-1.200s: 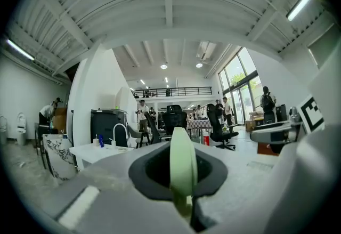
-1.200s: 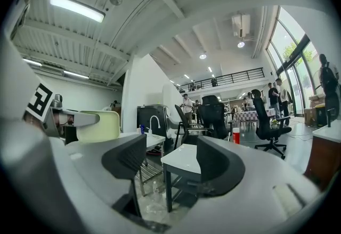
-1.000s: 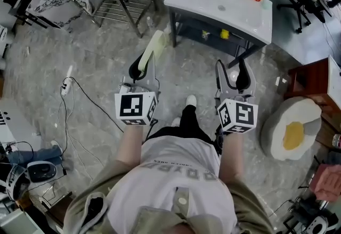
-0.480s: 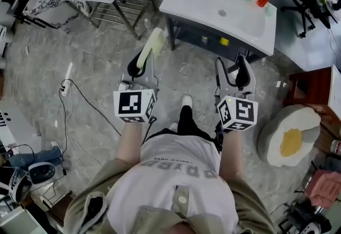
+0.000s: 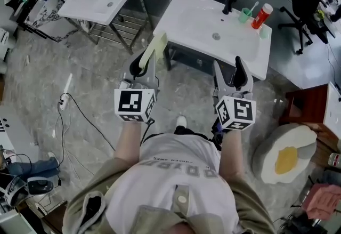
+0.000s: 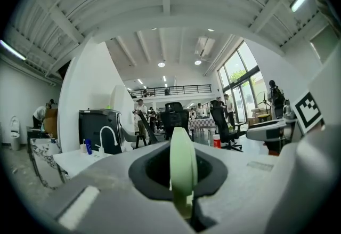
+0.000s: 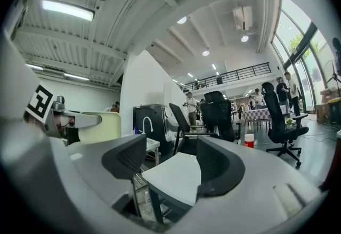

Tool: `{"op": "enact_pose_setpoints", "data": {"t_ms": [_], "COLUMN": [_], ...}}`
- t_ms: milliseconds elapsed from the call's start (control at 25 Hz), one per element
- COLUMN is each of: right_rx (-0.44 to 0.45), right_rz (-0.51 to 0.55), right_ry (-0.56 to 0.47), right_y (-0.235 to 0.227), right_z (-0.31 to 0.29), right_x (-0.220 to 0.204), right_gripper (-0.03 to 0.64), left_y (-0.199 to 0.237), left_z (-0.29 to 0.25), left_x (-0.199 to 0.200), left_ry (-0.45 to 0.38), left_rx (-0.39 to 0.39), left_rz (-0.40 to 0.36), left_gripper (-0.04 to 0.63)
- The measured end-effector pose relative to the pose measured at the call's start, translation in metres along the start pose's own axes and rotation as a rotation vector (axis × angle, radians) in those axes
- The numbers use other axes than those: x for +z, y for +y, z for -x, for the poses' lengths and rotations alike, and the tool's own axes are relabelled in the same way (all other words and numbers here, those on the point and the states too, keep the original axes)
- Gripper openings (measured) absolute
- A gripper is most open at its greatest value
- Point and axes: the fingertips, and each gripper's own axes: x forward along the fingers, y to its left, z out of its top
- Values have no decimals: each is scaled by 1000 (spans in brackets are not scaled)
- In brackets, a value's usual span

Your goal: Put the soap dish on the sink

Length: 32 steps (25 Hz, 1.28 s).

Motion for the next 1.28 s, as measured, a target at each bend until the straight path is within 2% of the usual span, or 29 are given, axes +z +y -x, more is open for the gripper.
{"op": "enact_pose_setpoints", "data": {"t_ms": [200,560,800,1280], "right_rx": [15,11,-11,-88], "right_rz": [0,-32,-52,-71], "right_ry": [2,50,74,70], "right_y": [-13,-20,-25,-39], "right_z": [-20,-47,-64,-137], "right_x": [3,-22,-35,-33], "right_gripper": [299,299,299,299], "left_y": [-2,12,17,56], "left_z": [-24,-46,-68,-151], "left_x": [6,-26,-36,-32], "left_ry": [0,72,96,91], "left_rx": [-11,-5,-38,-129], "left_rz": [-4,14,10,-10], "left_gripper": [14,14,14,14]}}
